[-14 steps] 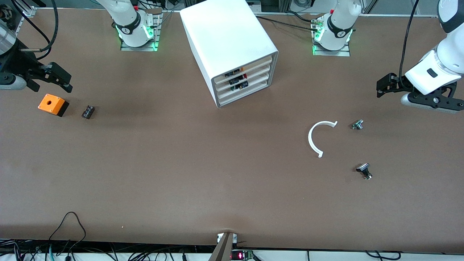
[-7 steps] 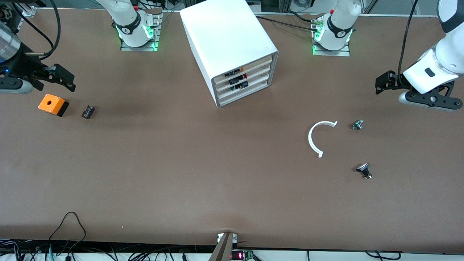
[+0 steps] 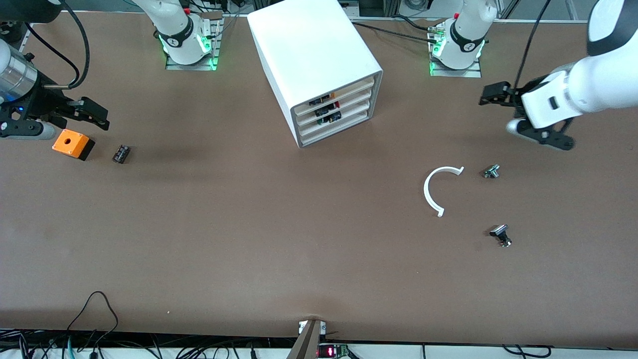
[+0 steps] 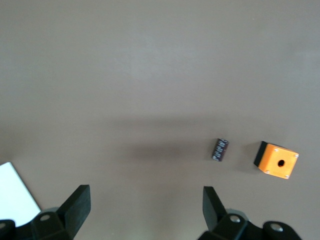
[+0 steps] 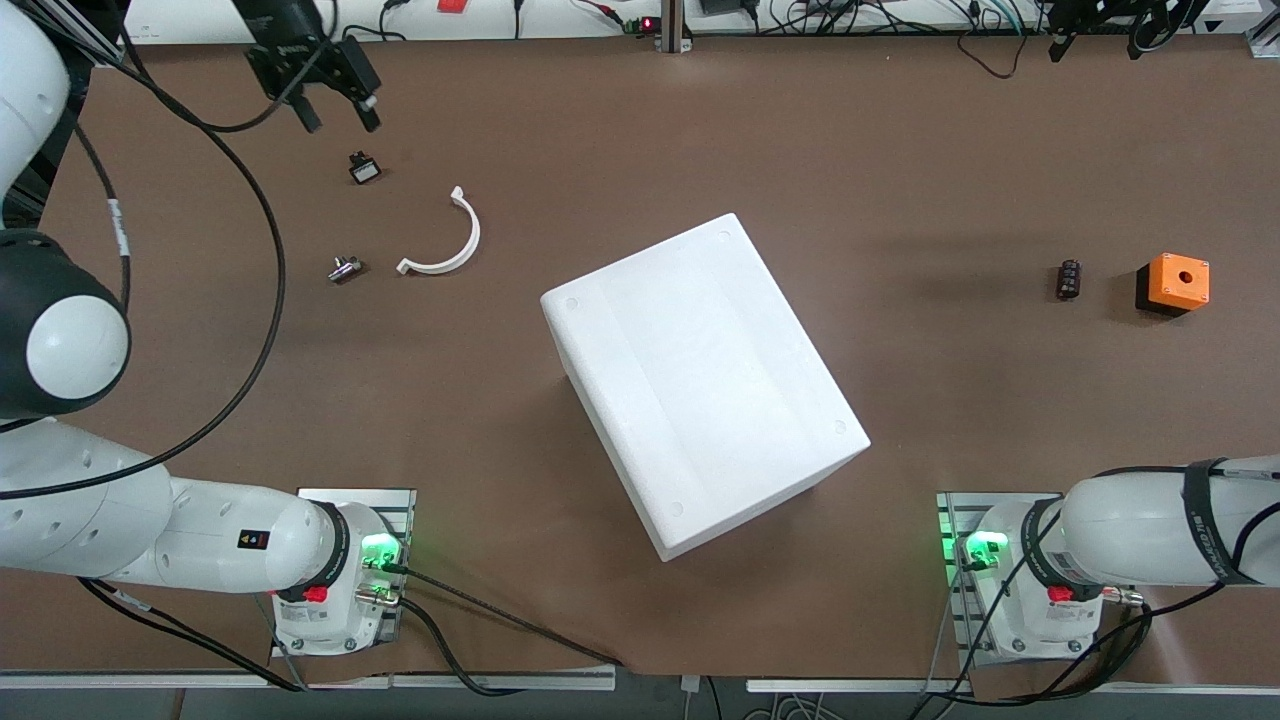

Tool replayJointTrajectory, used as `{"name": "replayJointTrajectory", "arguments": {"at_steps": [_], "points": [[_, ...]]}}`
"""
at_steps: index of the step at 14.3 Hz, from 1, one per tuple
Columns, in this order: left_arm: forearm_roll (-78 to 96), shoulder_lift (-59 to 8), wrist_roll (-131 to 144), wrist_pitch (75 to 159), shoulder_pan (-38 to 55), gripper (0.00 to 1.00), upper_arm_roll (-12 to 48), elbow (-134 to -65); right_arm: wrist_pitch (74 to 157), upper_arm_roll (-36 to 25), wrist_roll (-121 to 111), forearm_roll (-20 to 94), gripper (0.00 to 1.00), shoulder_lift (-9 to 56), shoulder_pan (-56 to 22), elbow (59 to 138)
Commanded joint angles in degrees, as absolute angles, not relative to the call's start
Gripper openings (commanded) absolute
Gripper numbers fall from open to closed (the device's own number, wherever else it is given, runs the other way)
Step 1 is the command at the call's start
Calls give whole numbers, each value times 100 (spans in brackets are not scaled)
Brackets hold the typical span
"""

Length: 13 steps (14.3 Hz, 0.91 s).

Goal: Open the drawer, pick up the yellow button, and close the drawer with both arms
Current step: 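Move the left gripper toward the white cabinet while the right gripper rises, then grasp the front of the top drawer with the left gripper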

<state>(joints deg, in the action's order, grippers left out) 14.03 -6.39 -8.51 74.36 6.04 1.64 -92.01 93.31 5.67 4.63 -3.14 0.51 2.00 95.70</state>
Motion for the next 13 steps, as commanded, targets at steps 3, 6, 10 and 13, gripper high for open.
{"name": "replayJointTrajectory", "arguments": {"at_steps": [3,6,10,13], "points": [[2730,-1413,-1159,7251,923,100,185,-9000,9246,624,519,-466,99,386,88,9422],[3329,-1617,-2159,7583,949,100,263,-9218,9360,633,562,-431,99,553,53,9378],[5190,-1460,-2979,8901,940,99,299,-10640,9413,624,1097,-431,99,790,-342,9238],[5423,-1389,-3093,9113,932,87,614,-11213,9404,633,1677,-291,99,966,-474,9027]]}}
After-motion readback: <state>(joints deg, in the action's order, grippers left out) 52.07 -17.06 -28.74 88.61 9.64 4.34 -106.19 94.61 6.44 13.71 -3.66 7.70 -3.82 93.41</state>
